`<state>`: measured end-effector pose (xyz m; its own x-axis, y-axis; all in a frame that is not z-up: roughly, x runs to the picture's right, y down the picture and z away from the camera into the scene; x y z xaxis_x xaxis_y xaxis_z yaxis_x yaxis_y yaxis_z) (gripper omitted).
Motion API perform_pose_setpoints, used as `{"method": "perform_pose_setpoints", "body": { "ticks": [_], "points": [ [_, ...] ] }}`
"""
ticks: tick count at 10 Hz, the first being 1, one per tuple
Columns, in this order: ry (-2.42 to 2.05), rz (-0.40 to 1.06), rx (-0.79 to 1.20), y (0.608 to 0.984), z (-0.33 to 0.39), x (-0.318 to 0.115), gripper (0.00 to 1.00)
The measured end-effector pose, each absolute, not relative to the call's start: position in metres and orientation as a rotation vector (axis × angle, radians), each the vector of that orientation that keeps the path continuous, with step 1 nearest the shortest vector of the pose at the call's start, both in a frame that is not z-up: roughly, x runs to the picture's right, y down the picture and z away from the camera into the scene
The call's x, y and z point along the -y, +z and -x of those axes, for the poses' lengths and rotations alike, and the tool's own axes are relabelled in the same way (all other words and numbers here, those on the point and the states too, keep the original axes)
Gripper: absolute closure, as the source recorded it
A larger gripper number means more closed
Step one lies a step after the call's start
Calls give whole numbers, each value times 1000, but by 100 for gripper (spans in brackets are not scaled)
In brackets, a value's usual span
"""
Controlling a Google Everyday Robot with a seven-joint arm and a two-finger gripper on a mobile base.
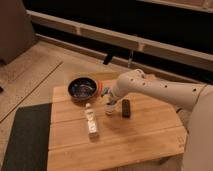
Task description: Place the white sponge in the ceramic cup
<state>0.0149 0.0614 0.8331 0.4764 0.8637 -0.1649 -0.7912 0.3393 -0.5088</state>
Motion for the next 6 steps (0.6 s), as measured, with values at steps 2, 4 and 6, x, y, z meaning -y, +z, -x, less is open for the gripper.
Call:
{"method": "perform_pose_setpoints", "body": {
  "ticks": [2, 4, 6],
  "points": [
    [1086, 568, 144, 833, -15, -60, 45],
    [1090, 566, 145, 833, -15, -60, 25],
    [1091, 567, 146, 833, -14, -61, 20]
  ]
}}
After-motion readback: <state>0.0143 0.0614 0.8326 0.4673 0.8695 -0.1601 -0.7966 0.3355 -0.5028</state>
